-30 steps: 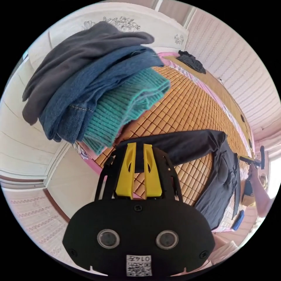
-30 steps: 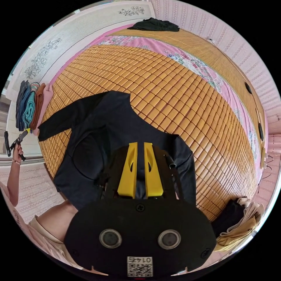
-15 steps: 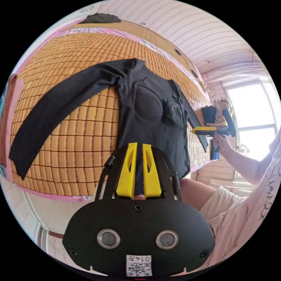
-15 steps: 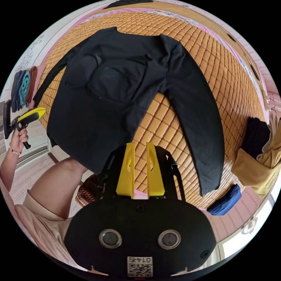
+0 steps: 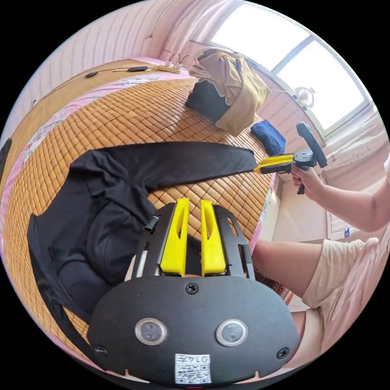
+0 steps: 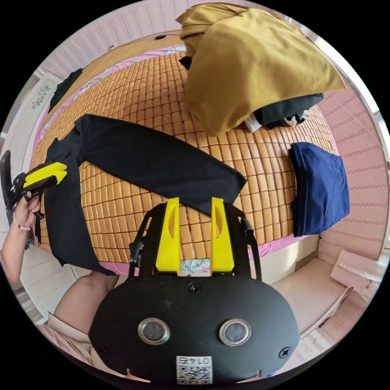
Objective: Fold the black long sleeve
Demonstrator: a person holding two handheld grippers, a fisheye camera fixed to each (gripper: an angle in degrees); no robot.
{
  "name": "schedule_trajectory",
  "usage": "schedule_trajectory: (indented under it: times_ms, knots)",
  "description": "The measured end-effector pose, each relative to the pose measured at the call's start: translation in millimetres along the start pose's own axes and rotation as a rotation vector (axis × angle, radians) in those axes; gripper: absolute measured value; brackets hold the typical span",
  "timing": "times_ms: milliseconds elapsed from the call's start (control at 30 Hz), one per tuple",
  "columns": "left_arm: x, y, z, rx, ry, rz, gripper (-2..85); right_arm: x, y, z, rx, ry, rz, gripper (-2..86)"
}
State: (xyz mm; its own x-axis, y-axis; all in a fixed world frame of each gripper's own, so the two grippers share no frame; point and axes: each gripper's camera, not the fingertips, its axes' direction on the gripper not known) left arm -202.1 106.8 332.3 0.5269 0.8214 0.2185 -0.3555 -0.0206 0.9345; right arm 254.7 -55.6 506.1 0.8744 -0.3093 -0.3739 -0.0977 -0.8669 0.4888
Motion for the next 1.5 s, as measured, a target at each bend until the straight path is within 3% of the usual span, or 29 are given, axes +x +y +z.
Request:
schedule_trajectory:
  times_ms: [233,433,533,733,900,1133,1233,1300,1500]
  knots:
    - [7.7,-122.2,91.5,-0.101,-0.114,0.086,6.8,106.2,-1.2,7.4,0.111,-0.043,0.203,11.7]
    - [-2.8,-157.5,150.4,-0.247,-0.138,0.020,7.8,142.7,20.6,15.0,0.125,-0.067,0.272,0.8]
    - [-9.7,-159.0,153.6,-0.215,-0.127,-0.015,6.7,152.8,34.1,13.8,0.132,-0.116,0.261,-0.3]
    - [-23.0,-155.0,142.5,-0.160,-0.083,-0.019,-0.6,153.2,65.1,-15.7,0.187,-0.453,0.110,-0.4]
    - [-48.7,-125.3,80.9,0.028,-0.025,-0.112,-0.9,85.3,82.7,-62.6,0.184,-0.900,-0.255,-0.1]
    - [-120.8,6.4,-56.2,0.289,-0.094,-0.411,-0.2,-84.8,95.5,-96.8,0.033,-1.169,-0.815,0.3]
    - [-158.7,85.8,-80.9,0.200,-0.182,-0.595,3.9,-180.7,122.0,-72.5,-0.123,-1.088,-1.049,0.9]
    - [-177.7,133.1,-88.1,0.131,-0.205,-0.707,4.9,-243.6,150.5,-33.4,-0.210,-0.884,-1.124,2.0]
    - [-184.1,233.0,-112.5,0.079,-0.183,-0.919,5.4,-303.3,179.7,27.0,-0.375,-0.686,-1.205,6.0]
